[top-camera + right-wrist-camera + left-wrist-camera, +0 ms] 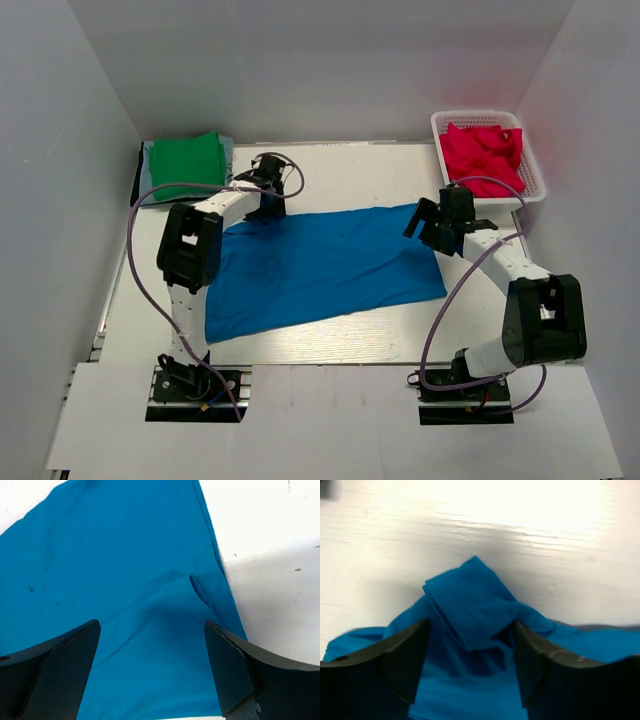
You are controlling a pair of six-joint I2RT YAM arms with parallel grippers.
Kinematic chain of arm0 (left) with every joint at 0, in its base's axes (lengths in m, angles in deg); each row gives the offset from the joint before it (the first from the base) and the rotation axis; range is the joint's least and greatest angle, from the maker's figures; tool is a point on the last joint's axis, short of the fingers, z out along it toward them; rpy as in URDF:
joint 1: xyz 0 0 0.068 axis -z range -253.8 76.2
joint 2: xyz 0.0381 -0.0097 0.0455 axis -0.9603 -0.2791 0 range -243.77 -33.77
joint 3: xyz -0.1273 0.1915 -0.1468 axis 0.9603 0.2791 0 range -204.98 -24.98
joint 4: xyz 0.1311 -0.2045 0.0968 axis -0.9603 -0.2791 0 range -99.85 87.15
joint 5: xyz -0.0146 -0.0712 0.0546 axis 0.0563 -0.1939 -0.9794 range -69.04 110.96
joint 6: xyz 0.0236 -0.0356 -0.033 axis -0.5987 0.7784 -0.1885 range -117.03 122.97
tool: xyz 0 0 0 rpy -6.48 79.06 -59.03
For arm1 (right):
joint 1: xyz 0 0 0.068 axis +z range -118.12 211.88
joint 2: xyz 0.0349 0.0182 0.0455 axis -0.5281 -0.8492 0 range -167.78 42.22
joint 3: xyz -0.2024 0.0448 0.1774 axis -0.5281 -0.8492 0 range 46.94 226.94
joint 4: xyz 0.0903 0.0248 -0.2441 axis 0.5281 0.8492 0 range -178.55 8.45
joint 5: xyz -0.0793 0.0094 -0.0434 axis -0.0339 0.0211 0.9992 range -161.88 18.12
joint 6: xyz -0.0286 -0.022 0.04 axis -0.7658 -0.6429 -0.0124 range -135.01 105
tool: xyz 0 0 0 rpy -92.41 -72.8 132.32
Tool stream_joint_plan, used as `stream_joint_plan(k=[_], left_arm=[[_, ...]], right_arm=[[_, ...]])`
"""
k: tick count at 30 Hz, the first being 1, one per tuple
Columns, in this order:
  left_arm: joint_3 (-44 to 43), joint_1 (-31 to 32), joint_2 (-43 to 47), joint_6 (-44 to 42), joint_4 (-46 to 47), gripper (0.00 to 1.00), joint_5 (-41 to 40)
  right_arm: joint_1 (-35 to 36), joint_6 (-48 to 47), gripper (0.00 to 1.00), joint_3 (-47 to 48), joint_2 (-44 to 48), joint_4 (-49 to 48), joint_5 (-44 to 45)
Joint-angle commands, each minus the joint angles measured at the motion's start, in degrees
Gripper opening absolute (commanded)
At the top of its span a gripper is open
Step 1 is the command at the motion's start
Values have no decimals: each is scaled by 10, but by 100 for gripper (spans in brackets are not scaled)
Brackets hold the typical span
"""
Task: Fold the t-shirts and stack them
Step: Grap the side of the flattened tshirt furthest away from the robot with both arms
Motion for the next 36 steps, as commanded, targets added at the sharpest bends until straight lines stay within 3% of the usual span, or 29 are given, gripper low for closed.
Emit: stream_joint_plan(k=[1,6,12,17,19,21,25,30,31,34,35,36], left_arm=[[-7,-10,14,-12,11,74,-40],[-2,-15,12,-25,41,59,-53],[-18,-21,12,-77,91,59,-56],[18,-21,7,-196,220,52,60],[18,-21,-2,-234,271,21,83],[25,-21,-18,-268,317,0,103],[-19,-21,-53,-334,311,0,153],[20,-26,-42,-421,362,0,269],[20,-26,-42,-422,362,8,275],[-11,-26,-42,-380,325,57,234],[-29,-26,-42,-363,317,97,215],[-34,-26,-42,-352,310,98,194]], right_arm=[[-1,-12,90,24,-4,-14,2],[-2,-13,90,30,-11,-14,9],[-1,-16,90,34,-26,-9,12],[-1,-21,90,37,-33,-7,14],[-3,-22,90,39,-34,-7,17],[-3,-28,90,41,-37,-3,23],[-1,-30,90,43,-38,0,24],[-2,-36,90,43,-41,-1,15],[-1,-38,90,42,-42,-2,12],[1,-41,90,43,-46,0,1],[1,-40,90,44,-46,0,2],[0,-42,90,45,-48,0,-2]])
